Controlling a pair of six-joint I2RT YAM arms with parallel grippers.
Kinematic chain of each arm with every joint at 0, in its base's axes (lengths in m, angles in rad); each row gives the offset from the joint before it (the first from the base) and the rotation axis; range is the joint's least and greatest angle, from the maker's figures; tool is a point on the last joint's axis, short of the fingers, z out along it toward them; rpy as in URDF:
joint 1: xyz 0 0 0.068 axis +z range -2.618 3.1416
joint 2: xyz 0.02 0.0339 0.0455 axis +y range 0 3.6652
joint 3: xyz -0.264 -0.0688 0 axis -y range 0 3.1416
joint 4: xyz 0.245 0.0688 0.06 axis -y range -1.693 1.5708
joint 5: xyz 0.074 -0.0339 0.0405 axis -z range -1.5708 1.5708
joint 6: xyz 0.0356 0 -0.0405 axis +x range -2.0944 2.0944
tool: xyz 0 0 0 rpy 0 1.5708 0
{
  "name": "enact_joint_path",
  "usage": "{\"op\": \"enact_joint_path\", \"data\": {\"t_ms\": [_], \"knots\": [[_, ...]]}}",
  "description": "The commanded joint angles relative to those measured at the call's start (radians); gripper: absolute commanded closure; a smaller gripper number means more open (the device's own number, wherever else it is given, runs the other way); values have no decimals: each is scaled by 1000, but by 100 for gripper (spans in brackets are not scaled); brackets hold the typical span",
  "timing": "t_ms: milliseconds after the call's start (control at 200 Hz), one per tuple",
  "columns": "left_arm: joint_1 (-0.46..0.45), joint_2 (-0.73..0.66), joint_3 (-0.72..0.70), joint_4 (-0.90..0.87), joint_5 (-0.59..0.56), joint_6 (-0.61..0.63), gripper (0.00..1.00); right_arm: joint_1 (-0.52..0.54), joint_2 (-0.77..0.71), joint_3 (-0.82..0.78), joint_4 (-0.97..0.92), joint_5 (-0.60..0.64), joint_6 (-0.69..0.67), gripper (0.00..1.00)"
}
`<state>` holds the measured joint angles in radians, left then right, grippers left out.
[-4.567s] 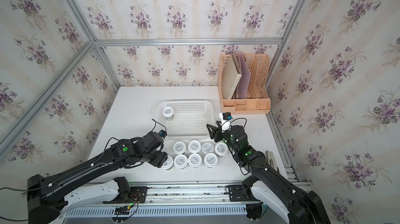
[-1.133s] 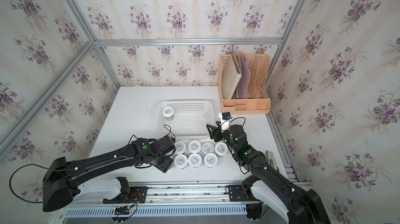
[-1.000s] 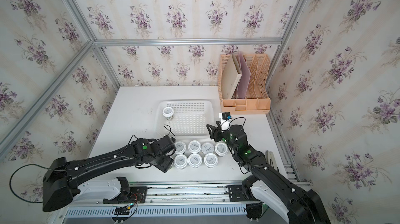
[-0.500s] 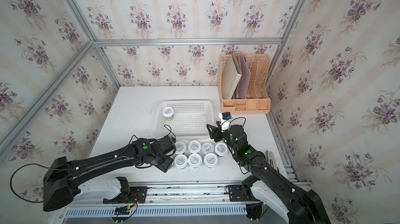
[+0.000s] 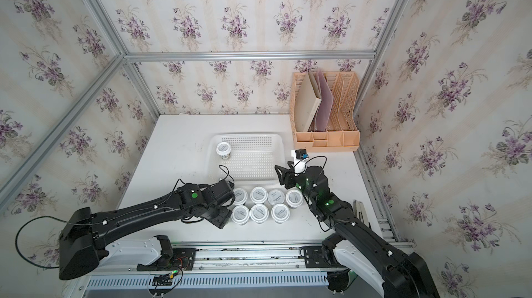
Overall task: Put the yogurt in the basket
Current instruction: Pick up the yogurt from the center of the board.
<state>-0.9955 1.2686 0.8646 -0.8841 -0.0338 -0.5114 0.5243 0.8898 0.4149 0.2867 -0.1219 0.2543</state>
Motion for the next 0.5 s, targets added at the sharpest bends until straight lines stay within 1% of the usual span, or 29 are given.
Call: {"op": "enact_joint_path", "data": {"t_ms": [0, 180, 495], "knots": [[0, 11, 8, 2, -11, 5, 25, 2, -3, 1, 9, 2, -8, 31], [0, 21, 1, 8, -8, 6, 26, 2, -3, 0, 9, 1, -7, 31], [1, -2, -6, -5, -16, 3, 29, 2, -4, 1, 10, 1, -7, 31]]}}
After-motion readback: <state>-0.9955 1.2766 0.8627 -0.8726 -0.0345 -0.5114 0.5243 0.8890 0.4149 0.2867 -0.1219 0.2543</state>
